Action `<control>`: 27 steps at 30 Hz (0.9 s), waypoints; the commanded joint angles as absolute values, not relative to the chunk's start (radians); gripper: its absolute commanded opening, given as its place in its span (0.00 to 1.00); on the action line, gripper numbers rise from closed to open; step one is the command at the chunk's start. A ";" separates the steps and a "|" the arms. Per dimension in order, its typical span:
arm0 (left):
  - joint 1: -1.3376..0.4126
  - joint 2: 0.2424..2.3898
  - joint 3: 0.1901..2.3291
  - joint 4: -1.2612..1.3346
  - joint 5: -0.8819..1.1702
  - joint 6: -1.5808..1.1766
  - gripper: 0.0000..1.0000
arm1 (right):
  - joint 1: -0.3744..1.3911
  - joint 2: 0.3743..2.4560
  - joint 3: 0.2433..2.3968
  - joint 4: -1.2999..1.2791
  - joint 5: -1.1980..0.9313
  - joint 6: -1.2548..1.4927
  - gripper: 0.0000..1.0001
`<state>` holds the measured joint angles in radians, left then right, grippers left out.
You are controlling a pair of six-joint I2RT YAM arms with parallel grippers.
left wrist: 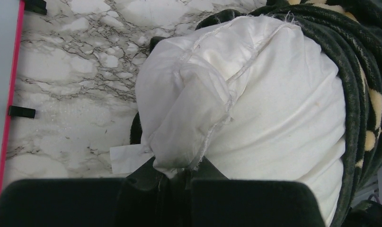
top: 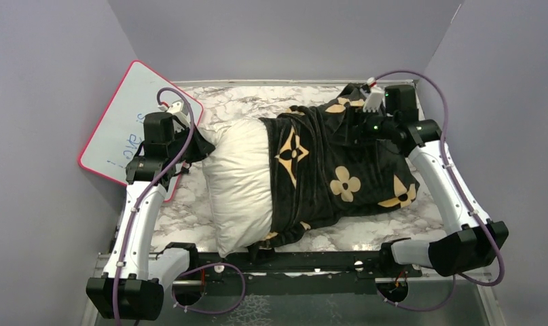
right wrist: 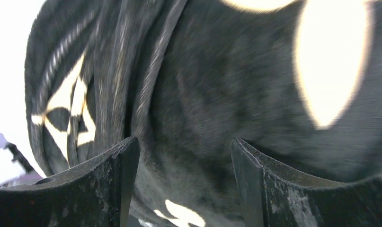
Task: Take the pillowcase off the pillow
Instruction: Remove the pillow from the pillowcase.
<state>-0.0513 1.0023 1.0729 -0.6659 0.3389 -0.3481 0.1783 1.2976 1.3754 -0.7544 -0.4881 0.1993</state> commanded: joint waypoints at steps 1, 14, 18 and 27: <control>-0.044 1.001 1.070 -0.621 0.353 -0.358 0.00 | 0.326 1.268 1.301 -0.764 -0.466 0.189 0.75; -0.043 0.964 1.093 -0.717 0.176 -0.311 0.00 | 0.500 1.248 1.218 -0.690 0.463 0.233 0.01; -0.028 0.986 1.121 -0.749 0.089 -0.285 0.00 | 0.341 1.206 1.244 -0.658 0.339 0.207 0.01; -0.008 1.065 1.127 -0.681 0.218 -0.353 0.00 | 0.315 1.232 1.274 -0.754 -0.346 0.218 0.27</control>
<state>-0.0330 1.0485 1.0996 -0.7368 0.2245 -0.3359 0.3267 1.2411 1.2640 -0.7086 0.0040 0.2237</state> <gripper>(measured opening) 0.071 0.147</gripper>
